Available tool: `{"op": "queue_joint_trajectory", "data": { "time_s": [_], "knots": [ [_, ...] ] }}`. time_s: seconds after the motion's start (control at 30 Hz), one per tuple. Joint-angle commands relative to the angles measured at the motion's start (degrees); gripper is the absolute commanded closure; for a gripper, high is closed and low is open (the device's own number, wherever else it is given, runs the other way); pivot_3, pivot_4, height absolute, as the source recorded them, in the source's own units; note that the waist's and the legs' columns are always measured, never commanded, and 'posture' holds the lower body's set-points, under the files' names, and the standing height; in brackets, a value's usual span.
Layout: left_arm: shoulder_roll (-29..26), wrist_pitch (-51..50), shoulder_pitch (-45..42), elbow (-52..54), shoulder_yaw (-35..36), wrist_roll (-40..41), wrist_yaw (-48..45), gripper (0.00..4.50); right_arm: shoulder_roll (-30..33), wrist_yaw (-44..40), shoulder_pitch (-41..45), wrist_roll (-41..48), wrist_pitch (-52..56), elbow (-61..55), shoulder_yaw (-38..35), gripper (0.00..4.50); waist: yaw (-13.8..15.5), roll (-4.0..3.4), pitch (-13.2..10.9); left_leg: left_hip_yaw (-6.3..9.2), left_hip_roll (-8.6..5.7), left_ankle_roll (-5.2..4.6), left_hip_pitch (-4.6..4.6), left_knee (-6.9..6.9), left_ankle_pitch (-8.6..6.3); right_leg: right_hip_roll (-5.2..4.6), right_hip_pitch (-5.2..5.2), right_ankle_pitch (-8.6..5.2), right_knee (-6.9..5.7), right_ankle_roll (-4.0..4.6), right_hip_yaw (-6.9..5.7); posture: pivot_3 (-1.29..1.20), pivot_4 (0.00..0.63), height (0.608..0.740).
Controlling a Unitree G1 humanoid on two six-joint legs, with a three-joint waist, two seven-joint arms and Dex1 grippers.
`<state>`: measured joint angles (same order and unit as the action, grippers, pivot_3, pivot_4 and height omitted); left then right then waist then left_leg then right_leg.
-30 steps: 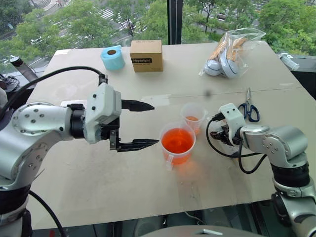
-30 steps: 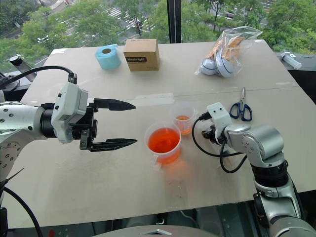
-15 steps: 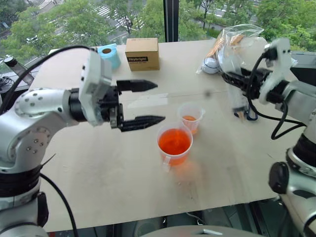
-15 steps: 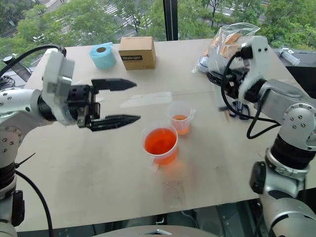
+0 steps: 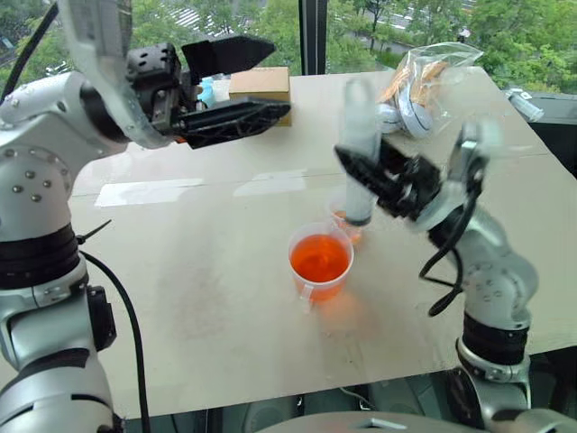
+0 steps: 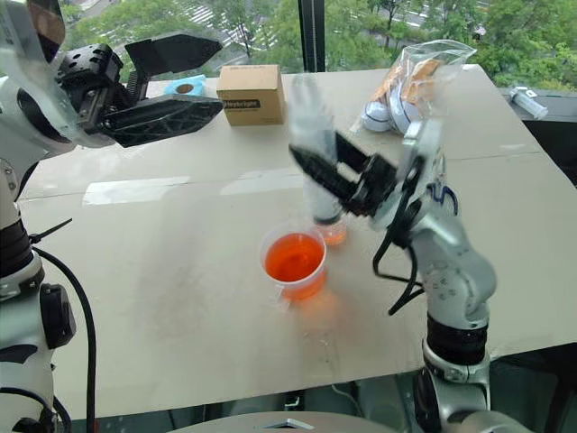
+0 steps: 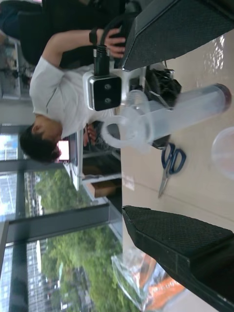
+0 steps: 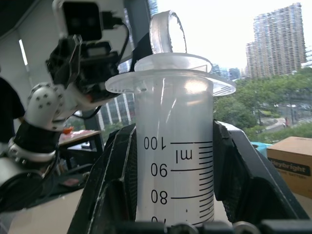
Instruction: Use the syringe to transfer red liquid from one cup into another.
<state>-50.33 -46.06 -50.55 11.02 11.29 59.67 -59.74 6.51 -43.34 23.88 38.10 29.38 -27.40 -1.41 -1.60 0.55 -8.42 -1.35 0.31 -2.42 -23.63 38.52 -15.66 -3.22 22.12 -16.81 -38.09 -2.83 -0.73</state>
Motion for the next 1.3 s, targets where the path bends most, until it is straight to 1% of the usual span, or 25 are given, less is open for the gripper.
{"op": "queue_joint_trajectory", "data": {
  "time_s": [0.03, 0.13, 0.37, 0.47, 0.57, 0.7, 0.87, 0.93, 1.1, 1.3],
  "knots": [
    [-0.06, -0.09, -0.92, 0.28, -0.31, -0.35, -2.41, 0.00, -0.97, -2.45, 0.46, 0.13, -6.08, 0.58, 2.13, 2.96, -0.26, 0.00, 0.00, 0.02, 0.01, 0.01, 0.00, 0.01, 0.01, 0.01, 0.00, 0.00, -0.01, 0.00, -0.01, 0.00, 0.150, 0.740],
    [1.27, -0.04, -1.31, 0.52, -1.72, -0.49, -4.13, 0.00, -2.36, -3.64, 0.54, -0.38, -9.15, 3.32, 4.74, 2.96, -0.50, 0.01, 0.00, 0.05, 0.03, 0.06, 0.01, 0.01, 0.04, 0.01, 0.00, 0.00, -0.03, 0.00, -0.03, 0.00, 0.150, 0.740],
    [3.03, -0.28, -3.43, -0.49, -2.64, -1.29, -5.32, 0.00, -4.98, -2.79, 2.26, 3.20, -9.92, 3.85, 5.91, 2.96, -0.72, 0.00, 0.00, 0.07, 0.04, 0.10, 0.00, 0.01, 0.06, 0.01, 0.01, 0.00, -0.06, 0.00, -0.01, 0.00, 0.150, 0.740],
    [3.50, -0.18, -4.24, -1.04, -2.84, -1.95, -5.42, 0.00, -5.64, -1.85, 3.21, 2.85, -11.03, 4.00, 5.77, 2.96, -0.71, 0.00, 0.00, 0.08, 0.04, 0.10, 0.00, 0.02, 0.06, 0.00, 0.01, 0.00, -0.06, 0.00, -0.02, 0.00, 0.150, 0.740],
    [3.96, -0.13, -4.63, -1.34, -2.97, -2.69, -5.45, 0.00, -5.71, -0.50, 4.39, 1.24, -12.76, 5.61, 5.25, 2.96, -0.68, 0.00, 0.00, 0.09, 0.04, 0.10, 0.01, 0.05, 0.06, 0.00, 0.01, 0.00, -0.11, 0.00, -0.02, 0.00, 0.150, 0.740],
    [4.41, -0.11, -4.85, -1.47, -2.70, -3.35, -5.30, 0.00, -3.94, -1.46, 4.62, 0.20, -14.68, 7.50, 4.69, 2.96, -0.67, 0.00, 0.00, 0.09, 0.04, 0.10, 0.00, 0.10, 0.06, 0.00, 0.01, 0.00, -0.23, 0.00, -0.01, 0.00, 0.150, 0.740],
    [4.49, -0.14, -4.90, -1.71, -2.38, -3.88, -5.57, 0.00, -3.51, -0.55, 5.66, 4.02, -13.02, 6.24, 3.79, 2.96, -0.66, 0.00, 0.00, 0.10, 0.04, 0.10, 0.00, 0.12, 0.06, -0.01, 0.01, 0.00, -0.48, 0.01, 0.00, 0.00, 0.150, 0.740],
    [4.64, -0.16, -5.00, -1.76, -2.53, -3.88, -6.02, 0.00, -3.64, -0.95, 4.92, 4.58, -12.19, 5.55, 5.42, 2.96, -0.70, 0.00, 0.00, 0.10, 0.04, 0.10, 0.01, 0.13, 0.06, -0.01, 0.01, 0.00, -0.51, 0.01, 0.00, 0.00, 0.150, 0.740],
    [5.43, 0.14, -4.11, -0.85, -3.30, -4.58, -6.64, 0.00, -3.47, -3.81, 0.78, 1.75, -14.57, 7.33, 9.26, 2.96, -0.67, 0.01, 0.00, 0.11, 0.04, 0.10, 0.01, 0.13, 0.06, -0.01, 0.02, 0.00, -0.54, 0.01, 0.02, 0.00, 0.150, 0.740],
    [6.09, 0.35, -3.56, -0.41, -4.20, -5.37, -7.12, 0.00, -3.59, -6.25, -2.40, -0.33, -18.16, 10.30, 10.52, 2.96, -0.57, 0.01, 0.00, 0.11, 0.03, 0.10, -0.01, 0.30, 0.06, -0.01, 0.01, 0.00, -0.65, 0.01, 0.03, 0.00, 0.150, 0.740]
  ]
}}
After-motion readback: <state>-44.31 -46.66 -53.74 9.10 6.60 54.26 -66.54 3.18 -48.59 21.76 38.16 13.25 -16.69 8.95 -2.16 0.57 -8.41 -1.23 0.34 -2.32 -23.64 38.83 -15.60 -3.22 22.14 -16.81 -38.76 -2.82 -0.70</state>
